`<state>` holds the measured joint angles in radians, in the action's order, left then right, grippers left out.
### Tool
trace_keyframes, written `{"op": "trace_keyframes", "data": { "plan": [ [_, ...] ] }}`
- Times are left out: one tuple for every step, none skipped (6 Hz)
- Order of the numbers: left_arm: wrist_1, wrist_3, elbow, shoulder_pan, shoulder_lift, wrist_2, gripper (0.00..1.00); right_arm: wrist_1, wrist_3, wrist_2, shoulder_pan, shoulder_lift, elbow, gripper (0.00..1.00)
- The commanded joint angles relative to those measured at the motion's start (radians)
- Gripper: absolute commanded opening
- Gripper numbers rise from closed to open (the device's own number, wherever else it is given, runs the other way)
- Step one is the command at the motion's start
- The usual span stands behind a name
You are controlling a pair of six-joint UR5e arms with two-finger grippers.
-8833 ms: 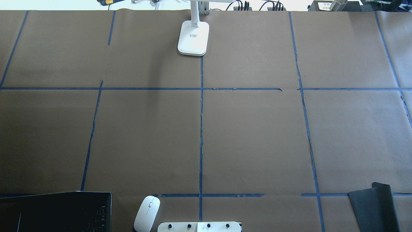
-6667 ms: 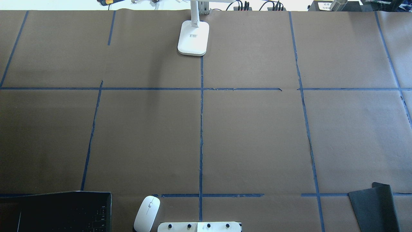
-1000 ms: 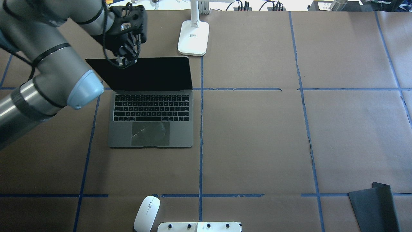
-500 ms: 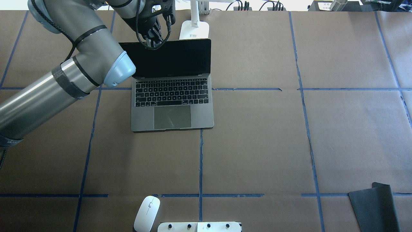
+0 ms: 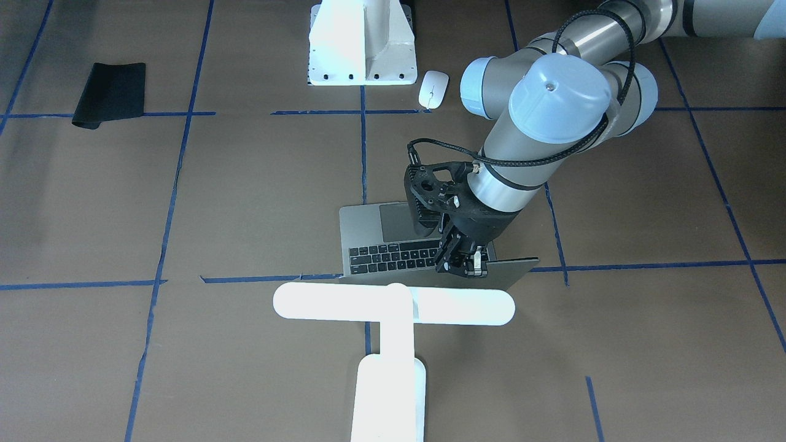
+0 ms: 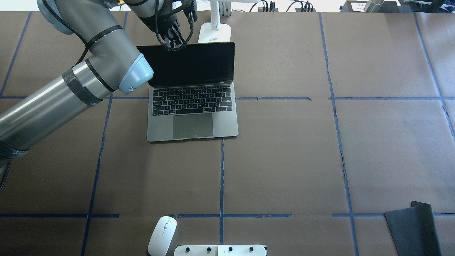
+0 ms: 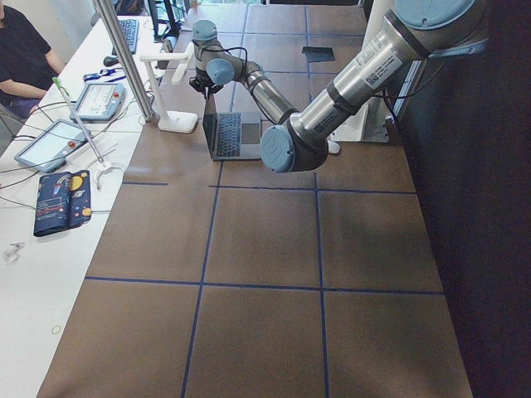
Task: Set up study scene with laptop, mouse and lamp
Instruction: 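Carry the open laptop forward and set it in front of the lamp, then release the laptop and withdraw the left gripper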
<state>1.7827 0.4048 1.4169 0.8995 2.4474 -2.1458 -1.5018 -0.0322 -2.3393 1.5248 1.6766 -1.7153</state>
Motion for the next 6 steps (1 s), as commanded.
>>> {"op": "trace_keyframes", "data": {
  "plan": [
    [-0.011, -0.018, 0.069, 0.018, -0.036, -0.011, 0.76, 0.000, 0.000, 0.000, 0.000, -0.002, 0.002, 1.00],
    [-0.014, -0.020, 0.161, 0.036, -0.110, -0.011, 0.82, 0.000, 0.000, 0.000, 0.000, -0.002, 0.000, 1.00],
    [-0.058, -0.021, 0.237, 0.060, -0.192, -0.047, 0.92, 0.002, 0.000, -0.003, -0.005, -0.003, -0.003, 1.00],
    [-0.197, -0.023, 0.299, 0.096, -0.253, -0.095, 0.99, 0.035, -0.003, -0.006, -0.026, -0.003, -0.007, 1.00],
    [-0.352, -0.053, 0.385, 0.116, -0.318, -0.095, 0.99, 0.052, -0.005, -0.008, -0.035, -0.003, -0.004, 1.00],
    [-0.399, -0.240, 0.454, 0.127, -0.415, -0.098, 1.00, 0.069, -0.003, -0.012, -0.040, -0.005, -0.009, 1.00]
  ]
}}
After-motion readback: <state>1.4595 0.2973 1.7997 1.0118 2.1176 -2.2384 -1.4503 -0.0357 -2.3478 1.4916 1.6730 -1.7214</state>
